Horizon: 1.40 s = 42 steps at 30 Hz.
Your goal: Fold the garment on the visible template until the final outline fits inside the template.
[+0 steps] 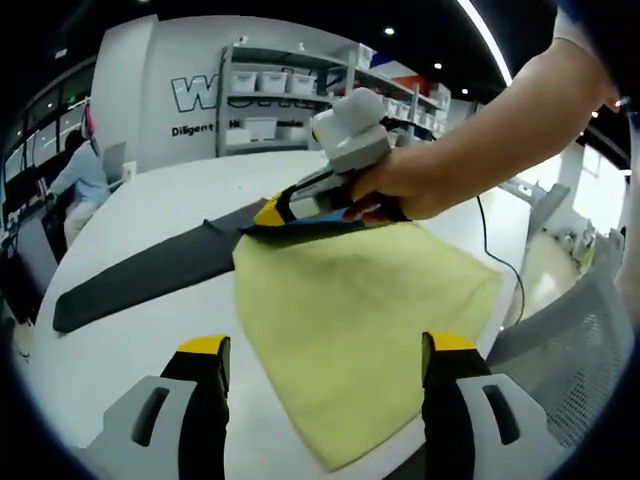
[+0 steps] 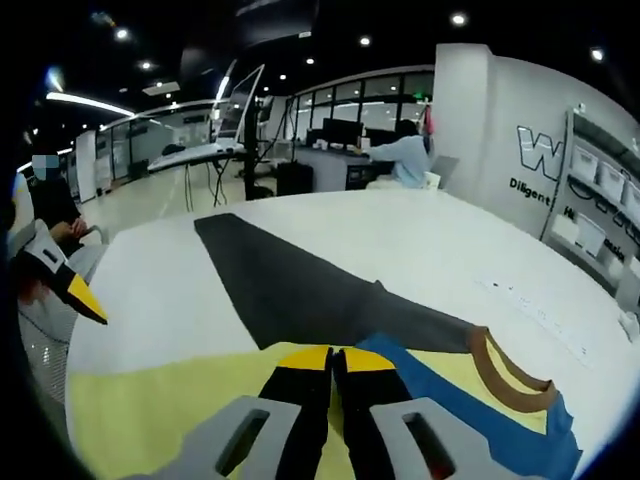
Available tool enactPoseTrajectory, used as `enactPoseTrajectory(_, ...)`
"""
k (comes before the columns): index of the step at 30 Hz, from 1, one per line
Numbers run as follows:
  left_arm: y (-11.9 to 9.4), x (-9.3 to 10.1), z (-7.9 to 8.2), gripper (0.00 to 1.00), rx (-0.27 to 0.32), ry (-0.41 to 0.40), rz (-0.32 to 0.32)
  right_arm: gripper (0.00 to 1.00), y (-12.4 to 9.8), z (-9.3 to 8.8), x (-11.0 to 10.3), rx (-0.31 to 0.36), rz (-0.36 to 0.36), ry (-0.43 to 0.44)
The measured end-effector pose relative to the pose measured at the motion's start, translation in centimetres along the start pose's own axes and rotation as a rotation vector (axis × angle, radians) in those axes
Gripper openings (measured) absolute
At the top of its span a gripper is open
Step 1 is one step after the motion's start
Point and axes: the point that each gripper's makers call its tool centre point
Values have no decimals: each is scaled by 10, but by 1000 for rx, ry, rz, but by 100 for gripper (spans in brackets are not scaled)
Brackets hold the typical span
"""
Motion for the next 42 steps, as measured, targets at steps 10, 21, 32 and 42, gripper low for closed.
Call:
enactPoseTrajectory(10, 0, -1, -1, 79, -4, -5, 5, 3, -5, 7, -20, 37, 77, 4)
enactPoseTrajectory(21, -3, -23, 6, 78, 3, -68, 40, 9, -63, -22, -5, 67, 25, 53)
enactPoseTrajectory(32, -4, -96, 31, 76, 42, -168, 145, 16, -111, -40, 12, 80, -32, 82)
enactPoseTrajectory(42, -20, -184, 45, 73, 105, -323, 312, 23, -137, -48, 17, 93, -60, 96)
Point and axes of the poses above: the point that each gripper's makers call its tool centre point, and the gripper's own axes: y roughly forward along the fingers, x roughly to its right, z roughly out of its top, and after that the axes turned 14 degrees about -y, right-handed
